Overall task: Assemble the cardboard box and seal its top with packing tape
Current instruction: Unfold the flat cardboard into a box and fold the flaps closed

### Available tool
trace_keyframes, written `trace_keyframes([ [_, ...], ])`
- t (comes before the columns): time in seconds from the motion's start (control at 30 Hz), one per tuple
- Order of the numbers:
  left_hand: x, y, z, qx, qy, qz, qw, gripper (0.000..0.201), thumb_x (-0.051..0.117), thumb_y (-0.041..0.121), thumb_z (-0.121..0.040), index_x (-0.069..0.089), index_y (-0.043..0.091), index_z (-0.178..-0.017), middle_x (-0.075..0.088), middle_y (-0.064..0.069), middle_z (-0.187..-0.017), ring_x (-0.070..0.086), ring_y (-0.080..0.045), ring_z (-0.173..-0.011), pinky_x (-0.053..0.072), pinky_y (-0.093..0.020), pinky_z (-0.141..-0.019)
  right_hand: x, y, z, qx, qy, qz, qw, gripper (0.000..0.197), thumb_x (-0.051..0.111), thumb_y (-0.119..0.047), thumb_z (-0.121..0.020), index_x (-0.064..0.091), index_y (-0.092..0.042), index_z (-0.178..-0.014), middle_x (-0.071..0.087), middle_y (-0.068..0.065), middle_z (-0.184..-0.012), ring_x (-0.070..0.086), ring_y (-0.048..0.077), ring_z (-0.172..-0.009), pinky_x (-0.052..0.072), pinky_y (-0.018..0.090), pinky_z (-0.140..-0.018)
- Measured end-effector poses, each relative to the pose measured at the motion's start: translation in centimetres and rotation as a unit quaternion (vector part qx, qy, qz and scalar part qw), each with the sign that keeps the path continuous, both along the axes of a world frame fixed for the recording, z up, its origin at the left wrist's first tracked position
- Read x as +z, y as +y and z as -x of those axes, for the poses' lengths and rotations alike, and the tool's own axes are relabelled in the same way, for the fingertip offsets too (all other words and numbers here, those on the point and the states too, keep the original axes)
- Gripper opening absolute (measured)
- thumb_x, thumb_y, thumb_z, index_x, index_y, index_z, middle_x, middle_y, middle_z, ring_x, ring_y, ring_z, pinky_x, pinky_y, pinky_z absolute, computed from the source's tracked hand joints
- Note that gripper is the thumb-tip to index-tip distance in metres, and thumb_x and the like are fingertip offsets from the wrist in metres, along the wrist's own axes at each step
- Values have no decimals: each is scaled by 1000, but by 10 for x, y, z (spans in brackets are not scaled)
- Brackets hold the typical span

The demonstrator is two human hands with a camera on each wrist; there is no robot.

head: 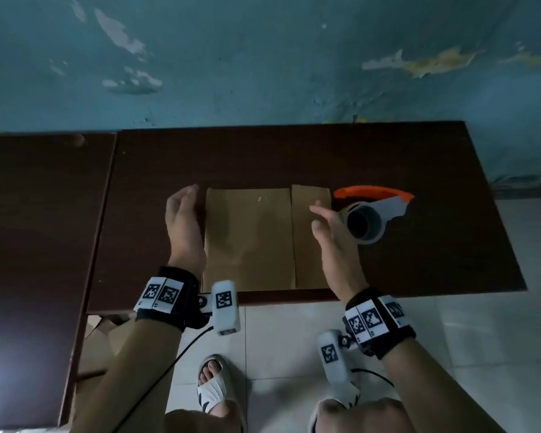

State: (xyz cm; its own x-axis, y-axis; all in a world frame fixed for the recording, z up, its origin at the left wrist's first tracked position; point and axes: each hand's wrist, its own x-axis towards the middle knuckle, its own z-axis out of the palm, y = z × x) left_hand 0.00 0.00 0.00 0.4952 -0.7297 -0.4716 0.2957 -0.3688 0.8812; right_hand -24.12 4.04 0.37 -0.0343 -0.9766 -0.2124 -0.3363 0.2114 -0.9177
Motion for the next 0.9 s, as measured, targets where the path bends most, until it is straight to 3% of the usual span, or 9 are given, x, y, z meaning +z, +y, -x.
trace_keyframes([
  [0.13,-18,-1,6,-26,-10,13,1000,22,63,39,-99,67,31,-118,66,7,-126,62,-10,-119,50,-25,-92,-18,-4,0,18,54,14,998,55,45,-49,-97,45,-26,-148,35,-19,-155,30,-1,-144,28,32,-117],
  [0.27,-37,1,2,-50,-31,26,998,29,62,47,-96,67,32,-121,66,5,-129,62,-12,-120,50,-40,-108,-33,-6,-3,12,69,35,997,54,48,-46,-100,42,-29,-150,29,-9,-164,24,3,-150,26,38,-122],
  [0.37,-41,3,-3,-79,-61,37,994,31,60,46,-98,65,31,-125,64,5,-131,62,-14,-121,50,-43,-108,-40,-10,-8,36,146,26,988,66,47,-55,-99,28,-30,-156,18,-2,-169,16,13,-156,23,48,-125],
  [0.43,-42,4,-8,-120,-107,52,986,36,59,47,-100,61,30,-131,63,6,-132,60,-13,-122,49,-43,-109,-42,-13,-10,55,198,16,978,77,49,-58,-98,15,-28,-160,3,0,-172,4,16,-158,13,42,-126],
  [0.5,-50,5,-15,-160,-156,78,971,44,60,49,-99,56,28,-137,60,9,-138,57,-9,-128,47,-40,-112,-43,-16,-10,52,198,15,979,82,51,-57,-97,10,-27,-161,-4,-1,-172,-2,12,-158,8,33,-124],
  [0.6,-63,6,-25,-186,-208,108,954,53,62,51,-97,52,26,-142,57,11,-142,55,-2,-130,47,-31,-110,-43,-17,-7,48,199,-8,979,86,51,-60,-96,3,-32,-162,0,-6,-172,6,10,-157,14,35,-123],
  [0.7,-76,7,-33,-176,-193,123,957,48,64,46,-98,55,23,-140,62,11,-134,59,4,-119,48,-17,-97,-50,-18,-2,33,220,-12,975,84,48,-63,-96,2,-36,-161,10,-8,-171,18,12,-154,21,36,-119],
  [0.8,-82,8,-41,-167,-120,143,968,49,67,52,-90,60,28,-133,67,10,-132,64,-3,-121,50,-29,-105,-54,-16,3,29,244,-7,969,75,43,-69,-95,11,-41,-157,26,-12,-165,35,15,-146,35,44,-112],
  [0.9,-86,15,-48,-178,-99,158,966,48,66,52,-90,61,30,-132,66,9,-135,64,-3,-123,49,-26,-100,-59,-10,3,35,259,6,965,73,40,-73,-94,15,-43,-156,35,-14,-159,42,13,-140,41,44,-107],
])
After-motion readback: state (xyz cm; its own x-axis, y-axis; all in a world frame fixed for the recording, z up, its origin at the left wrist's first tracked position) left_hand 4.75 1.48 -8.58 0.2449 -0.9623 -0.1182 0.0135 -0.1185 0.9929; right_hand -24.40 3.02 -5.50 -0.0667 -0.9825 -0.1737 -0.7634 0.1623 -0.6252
